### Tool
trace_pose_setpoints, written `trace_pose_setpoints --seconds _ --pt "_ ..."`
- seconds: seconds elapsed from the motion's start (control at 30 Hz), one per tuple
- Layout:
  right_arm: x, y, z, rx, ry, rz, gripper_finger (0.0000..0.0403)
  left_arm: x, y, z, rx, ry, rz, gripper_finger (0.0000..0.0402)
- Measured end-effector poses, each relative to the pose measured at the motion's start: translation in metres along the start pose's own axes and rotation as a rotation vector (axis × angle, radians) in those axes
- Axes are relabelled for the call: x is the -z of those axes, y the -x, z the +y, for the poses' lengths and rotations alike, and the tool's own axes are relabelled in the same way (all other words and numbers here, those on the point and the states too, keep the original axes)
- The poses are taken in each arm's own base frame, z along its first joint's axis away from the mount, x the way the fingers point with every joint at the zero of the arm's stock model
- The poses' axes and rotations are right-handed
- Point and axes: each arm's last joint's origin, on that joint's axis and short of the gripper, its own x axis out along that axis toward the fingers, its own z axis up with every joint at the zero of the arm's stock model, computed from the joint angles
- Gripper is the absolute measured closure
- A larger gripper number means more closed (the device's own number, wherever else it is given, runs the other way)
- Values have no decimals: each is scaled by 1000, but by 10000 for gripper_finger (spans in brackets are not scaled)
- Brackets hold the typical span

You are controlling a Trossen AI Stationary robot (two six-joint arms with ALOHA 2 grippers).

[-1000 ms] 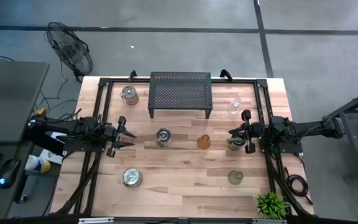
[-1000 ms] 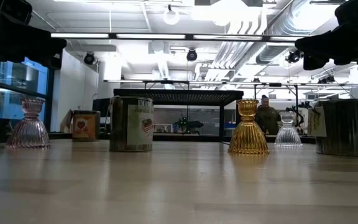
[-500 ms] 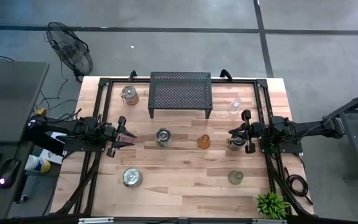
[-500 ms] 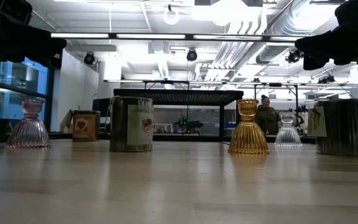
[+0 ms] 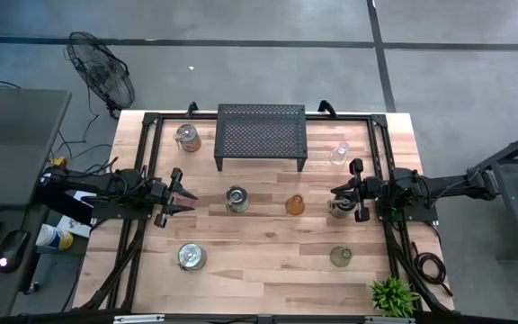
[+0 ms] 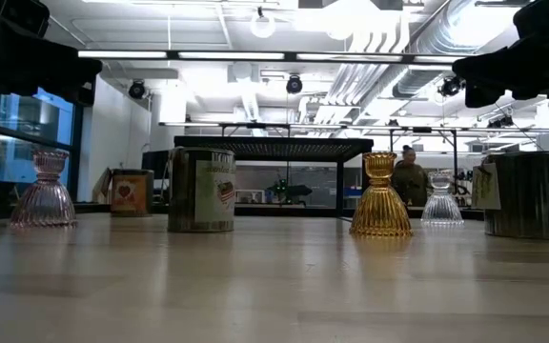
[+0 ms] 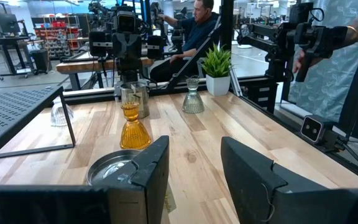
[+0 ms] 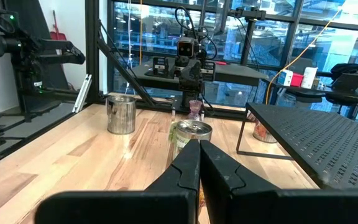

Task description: Pick & Place candle stick holders

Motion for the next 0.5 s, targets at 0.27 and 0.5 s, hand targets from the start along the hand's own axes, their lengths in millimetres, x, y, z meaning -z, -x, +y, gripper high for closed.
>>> trace_pose_setpoints --seconds 0.27,0.5 --pt "0 0 0 0 0 0 402 0 0 0 0 0 0 259" --pt "0 0 0 -11 -62 -3 402 0 0 0 0 0 0 259"
